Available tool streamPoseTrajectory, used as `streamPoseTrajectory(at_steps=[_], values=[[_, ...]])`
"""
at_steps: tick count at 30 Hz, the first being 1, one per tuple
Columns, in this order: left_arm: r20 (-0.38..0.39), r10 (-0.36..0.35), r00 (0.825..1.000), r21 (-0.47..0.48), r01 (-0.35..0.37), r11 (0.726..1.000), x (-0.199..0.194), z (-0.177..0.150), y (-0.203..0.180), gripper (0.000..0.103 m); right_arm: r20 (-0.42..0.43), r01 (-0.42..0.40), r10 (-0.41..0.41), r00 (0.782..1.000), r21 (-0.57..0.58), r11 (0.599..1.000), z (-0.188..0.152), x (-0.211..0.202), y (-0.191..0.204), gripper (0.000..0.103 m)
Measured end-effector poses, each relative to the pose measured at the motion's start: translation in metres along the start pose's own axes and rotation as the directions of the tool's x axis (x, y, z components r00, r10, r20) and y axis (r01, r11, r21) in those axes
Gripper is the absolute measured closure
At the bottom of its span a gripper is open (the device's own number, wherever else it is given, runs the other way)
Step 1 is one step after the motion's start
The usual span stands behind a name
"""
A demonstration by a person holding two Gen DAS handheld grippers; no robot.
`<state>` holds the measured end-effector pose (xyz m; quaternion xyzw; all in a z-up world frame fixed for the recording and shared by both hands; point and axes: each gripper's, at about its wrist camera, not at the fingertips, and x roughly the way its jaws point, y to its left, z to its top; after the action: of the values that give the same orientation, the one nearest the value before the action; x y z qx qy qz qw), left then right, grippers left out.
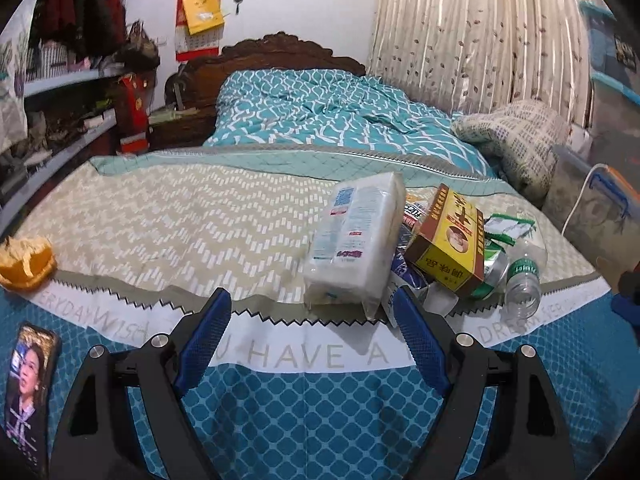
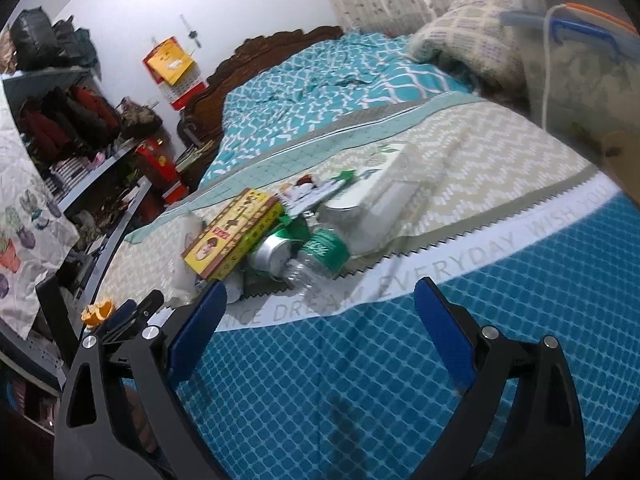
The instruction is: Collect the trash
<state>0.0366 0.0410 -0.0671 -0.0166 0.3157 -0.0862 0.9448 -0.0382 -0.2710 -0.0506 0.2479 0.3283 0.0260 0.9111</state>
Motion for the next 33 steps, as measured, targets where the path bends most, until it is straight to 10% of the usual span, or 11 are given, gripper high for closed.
streamPoseTrajectory(at_steps=[14, 21, 24, 33], values=[[0.016, -0.079, 0.997, -0.133, 0.081, 0.988, -0.005, -0.002, 0.027, 0.024, -0.121, -0.082, 0.055, 0.991, -0.229, 0.970, 0.088, 0.120, 0.090, 0.016], [0.025, -0.108, 0.994, -0.169, 0.111, 0.979, -0.008, -0.003, 0.036, 0.024, -0.345, -0.082, 0.003, 0.939, -0.213, 0.974, 0.119, 0.211, 0.096, 0.029], [0.017, -0.128, 0.992, -0.190, 0.129, 0.973, -0.005, -0.003, 0.041, 0.024, -0.409, -0.144, 0.024, 0.912, -0.265, 0.953, 0.098, 0.208, 0.102, 0.040], [0.013, -0.138, 0.990, -0.183, 0.138, 0.973, -0.002, 0.000, 0.041, 0.024, -0.278, -0.182, 0.049, 0.959, -0.475, 0.861, 0.030, 0.105, 0.102, 0.037]])
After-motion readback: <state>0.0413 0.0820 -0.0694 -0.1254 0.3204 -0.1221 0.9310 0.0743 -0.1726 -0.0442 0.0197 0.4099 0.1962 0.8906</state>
